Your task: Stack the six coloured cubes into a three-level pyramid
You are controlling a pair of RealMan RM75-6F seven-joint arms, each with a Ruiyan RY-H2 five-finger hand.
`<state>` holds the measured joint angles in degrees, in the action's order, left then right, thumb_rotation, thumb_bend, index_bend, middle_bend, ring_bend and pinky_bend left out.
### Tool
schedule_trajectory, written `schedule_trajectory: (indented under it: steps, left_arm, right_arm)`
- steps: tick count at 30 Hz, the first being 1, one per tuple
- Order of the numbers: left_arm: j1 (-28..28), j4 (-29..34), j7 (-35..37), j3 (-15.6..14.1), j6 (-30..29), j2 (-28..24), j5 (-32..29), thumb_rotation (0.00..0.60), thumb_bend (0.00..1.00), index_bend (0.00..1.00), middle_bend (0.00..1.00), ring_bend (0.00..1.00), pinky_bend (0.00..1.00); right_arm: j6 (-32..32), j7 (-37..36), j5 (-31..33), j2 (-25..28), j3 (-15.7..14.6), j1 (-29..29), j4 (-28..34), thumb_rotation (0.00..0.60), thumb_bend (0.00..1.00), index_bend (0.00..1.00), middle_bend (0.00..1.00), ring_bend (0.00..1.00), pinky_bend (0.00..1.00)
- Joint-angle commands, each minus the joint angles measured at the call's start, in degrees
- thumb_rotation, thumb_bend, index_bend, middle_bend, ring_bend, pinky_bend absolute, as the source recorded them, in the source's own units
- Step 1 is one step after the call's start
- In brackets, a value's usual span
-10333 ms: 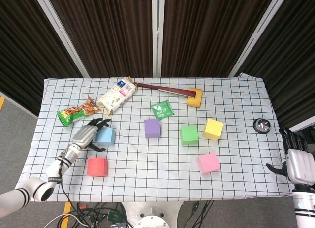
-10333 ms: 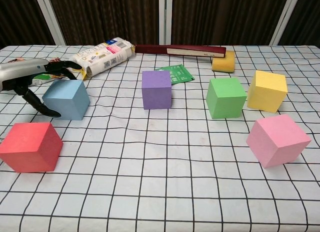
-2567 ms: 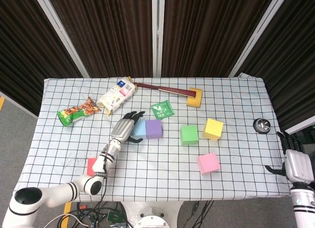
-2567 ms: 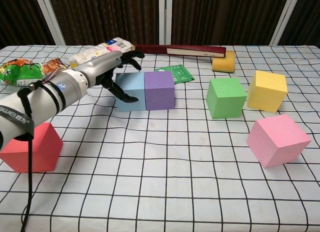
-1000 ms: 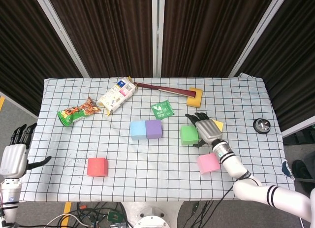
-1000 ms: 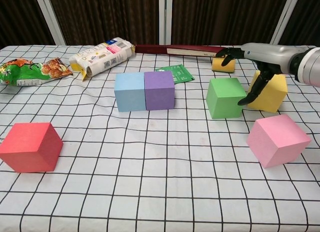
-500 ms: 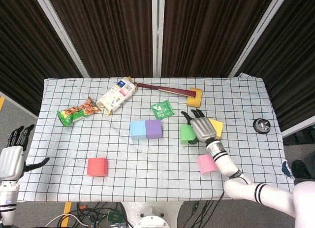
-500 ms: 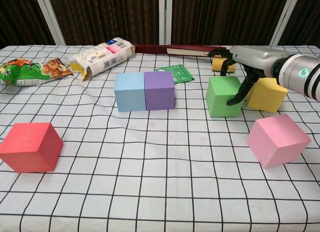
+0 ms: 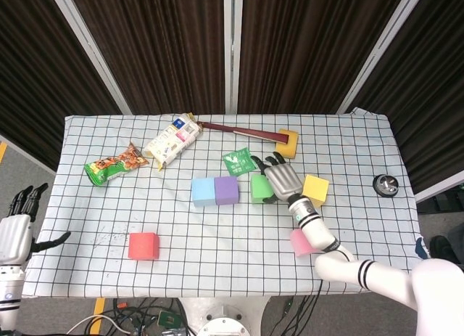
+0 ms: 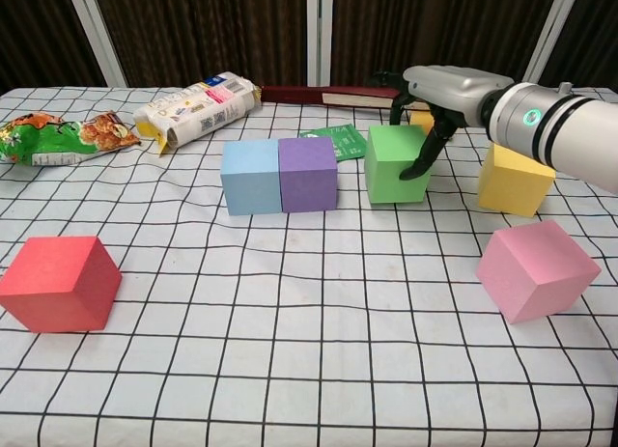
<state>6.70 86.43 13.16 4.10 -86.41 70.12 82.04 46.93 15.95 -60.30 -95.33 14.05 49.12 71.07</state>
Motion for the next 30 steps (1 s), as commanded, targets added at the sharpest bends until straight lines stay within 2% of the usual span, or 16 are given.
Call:
schedule_trajectory:
  steps: [1,13,30]
  left_arm:
    - [-0.1,-0.3,0.3,0.1,0.2,0.1,0.1,0.6,0.0,0.05,0.11,0.0,0.04]
    - [-0.4,-1.0,1.2,0.5,0.5,0.3,0.1,0.6,0.0,0.05,0.11,0.0,0.04]
    - [-0.6,-1.1,2.8,0.5,1.4,0.0,0.8,0.6,0.0,0.05,0.11,0.0,0.04]
  right_arm:
    - [-0.8,0.1,0.0,-2.1,0.0,1.3,-2.3,0.6,0.12,0.0,0.63,0.13,0.0]
    - [-0.5,0.0,0.9,-7.1,1.0,2.9,-7.5,0.6,0.15,0.0,0.63,0.15,0.0]
    - [-0.8,-2.9,-0.3,-7.5,1.5,3.3,-8.1,0.6,0.16,0.0,0.63,0.15,0.0]
